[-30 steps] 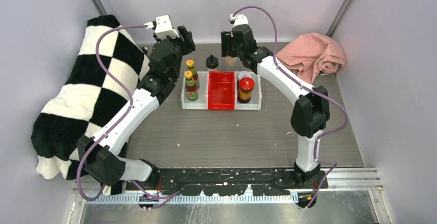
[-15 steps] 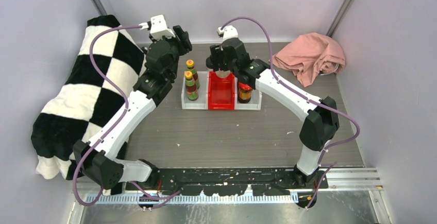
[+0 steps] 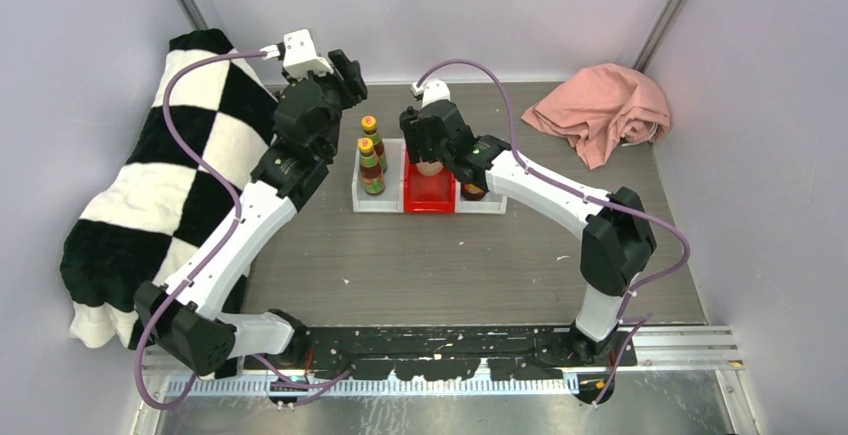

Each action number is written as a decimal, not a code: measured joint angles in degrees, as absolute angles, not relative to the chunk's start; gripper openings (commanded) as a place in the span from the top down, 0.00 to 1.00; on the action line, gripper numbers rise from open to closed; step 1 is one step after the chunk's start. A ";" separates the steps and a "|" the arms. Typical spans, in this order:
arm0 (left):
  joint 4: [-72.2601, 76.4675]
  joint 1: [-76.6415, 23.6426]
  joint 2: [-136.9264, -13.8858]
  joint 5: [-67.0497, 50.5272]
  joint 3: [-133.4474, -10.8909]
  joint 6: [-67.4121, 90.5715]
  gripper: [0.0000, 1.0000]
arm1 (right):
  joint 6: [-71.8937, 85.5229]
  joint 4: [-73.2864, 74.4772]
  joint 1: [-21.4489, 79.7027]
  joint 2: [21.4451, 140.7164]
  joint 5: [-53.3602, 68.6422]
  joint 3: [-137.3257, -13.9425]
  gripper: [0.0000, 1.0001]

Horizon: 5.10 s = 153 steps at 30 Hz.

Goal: Organize the condiment bottles
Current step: Place the bottle in the storage box, then pick up the bottle from the center of the board.

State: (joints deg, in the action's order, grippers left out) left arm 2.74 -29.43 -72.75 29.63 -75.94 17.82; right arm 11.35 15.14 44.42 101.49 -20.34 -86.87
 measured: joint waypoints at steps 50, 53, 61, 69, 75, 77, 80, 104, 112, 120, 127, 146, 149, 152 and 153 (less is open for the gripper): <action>11.03 -29.17 -79.05 29.91 -73.87 17.37 0.46 | 15.46 -0.30 37.85 110.48 -10.33 -82.08 0.99; 11.66 -29.12 -79.05 29.85 -73.21 17.37 0.47 | 15.44 -1.15 37.80 110.78 -10.13 -81.30 0.99; 13.74 -29.12 -79.05 29.34 -72.58 17.34 0.47 | 15.38 -2.79 37.80 111.63 -9.91 -80.27 0.99; 14.68 -28.97 -79.05 29.30 -71.20 17.37 0.47 | 15.22 -4.49 37.80 112.64 -9.80 -79.77 0.98; 14.87 -28.86 -79.05 29.30 -70.85 17.39 0.47 | 15.16 -5.45 37.80 112.90 -9.87 -79.68 0.62; 14.96 -28.86 -79.05 29.32 -70.78 17.39 0.47 | 15.11 -5.54 37.80 112.90 -9.89 -79.68 0.48; 15.09 -28.84 -79.05 29.32 -70.78 17.39 0.47 | 15.00 -5.54 37.80 112.90 -9.96 -79.68 0.36; 15.59 -28.75 -78.48 29.30 -70.78 17.52 0.47 | 10.85 -0.95 38.15 112.90 -11.09 -86.46 0.12; 15.62 -28.71 -78.35 29.30 -70.78 17.50 0.46 | 7.94 5.89 38.13 116.18 -11.33 -98.87 0.11; 15.64 -28.23 -78.41 29.06 -70.81 17.50 0.46 | 7.22 12.97 37.21 123.17 -10.90 -109.54 0.10; 15.68 -27.57 -79.68 28.40 -71.53 17.50 0.46 | 6.79 17.54 35.83 128.40 -10.33 -115.85 0.07; 16.29 -25.69 -83.81 26.92 -73.14 17.69 0.46 | 6.26 22.83 34.17 134.69 -6.68 -125.47 0.05; 16.58 -25.39 -83.96 26.74 -73.25 17.82 0.46 | 6.31 22.90 34.20 135.17 -6.13 -125.49 0.05; 16.91 -25.10 -84.20 26.61 -73.30 17.87 0.46 | 6.31 22.96 34.30 135.85 -5.80 -125.49 0.05; 16.95 -25.04 -84.25 26.50 -73.30 17.89 0.46 | 6.31 23.00 34.35 136.07 -5.69 -125.49 0.05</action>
State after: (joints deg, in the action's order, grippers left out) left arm 16.95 -25.04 -84.25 26.50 -73.30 17.89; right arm 6.31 23.00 34.35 136.07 -5.69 -125.49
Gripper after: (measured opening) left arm 0.544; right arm 0.947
